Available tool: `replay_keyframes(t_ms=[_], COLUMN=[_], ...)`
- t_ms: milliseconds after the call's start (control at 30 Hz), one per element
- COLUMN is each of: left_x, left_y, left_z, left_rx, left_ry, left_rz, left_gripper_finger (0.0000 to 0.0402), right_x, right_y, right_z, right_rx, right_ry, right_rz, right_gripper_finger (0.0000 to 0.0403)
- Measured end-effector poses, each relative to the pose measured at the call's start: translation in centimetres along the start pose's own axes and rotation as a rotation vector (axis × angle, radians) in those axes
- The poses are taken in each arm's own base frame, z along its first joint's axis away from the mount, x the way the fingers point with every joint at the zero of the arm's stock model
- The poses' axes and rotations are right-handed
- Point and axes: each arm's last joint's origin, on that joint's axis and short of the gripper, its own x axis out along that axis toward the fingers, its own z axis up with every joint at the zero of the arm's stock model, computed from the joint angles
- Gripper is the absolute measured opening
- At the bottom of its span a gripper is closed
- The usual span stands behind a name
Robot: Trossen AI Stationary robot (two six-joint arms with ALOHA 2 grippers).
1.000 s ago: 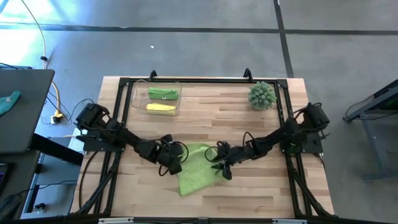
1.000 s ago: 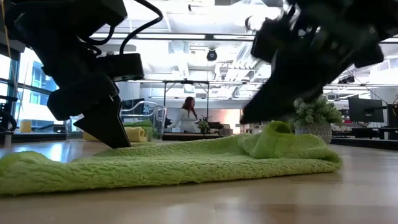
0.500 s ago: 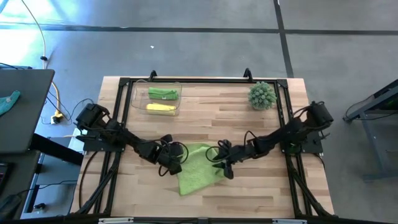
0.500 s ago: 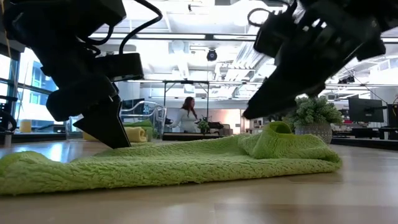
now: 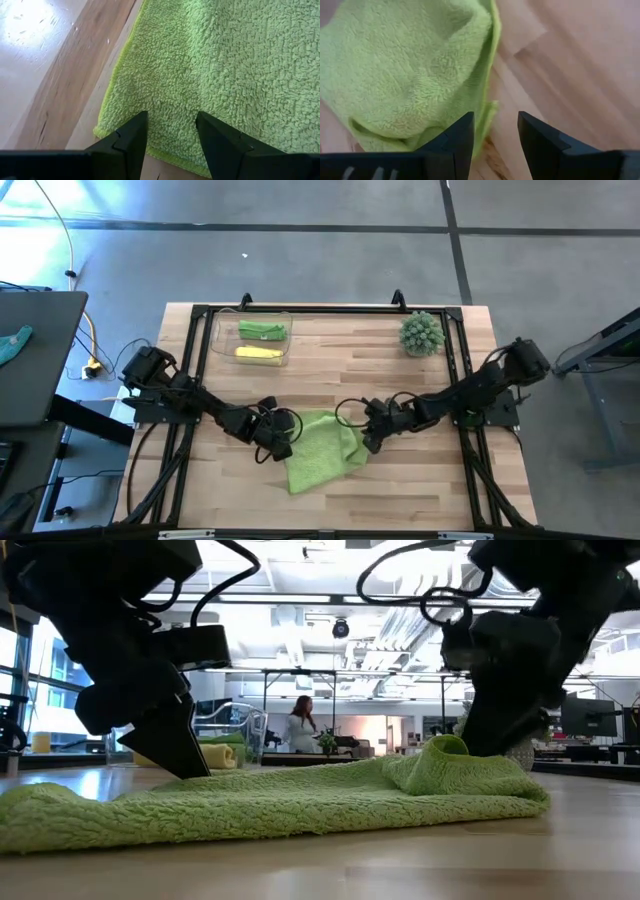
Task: Roll microfiber towels into tight, uniform cylinder then place into a basket
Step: Fold the light green microfiber cloth
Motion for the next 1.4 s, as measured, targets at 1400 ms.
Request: replay_keyframes(t_ms=[1400], left_x=[-1.8], left_y=[0.0], left_z=[1.7], left_rx=[0.037], left_ry=[-0.1], left_rz=[-0.015], left_gripper_finger=[0.0163], right_x=[-1.8], right_y=[-0.1], right_z=[1.2], right_rx=[-0.154], right_ry=[-0.036], right_rz=[0.042], right_gripper_finger=[0.0001])
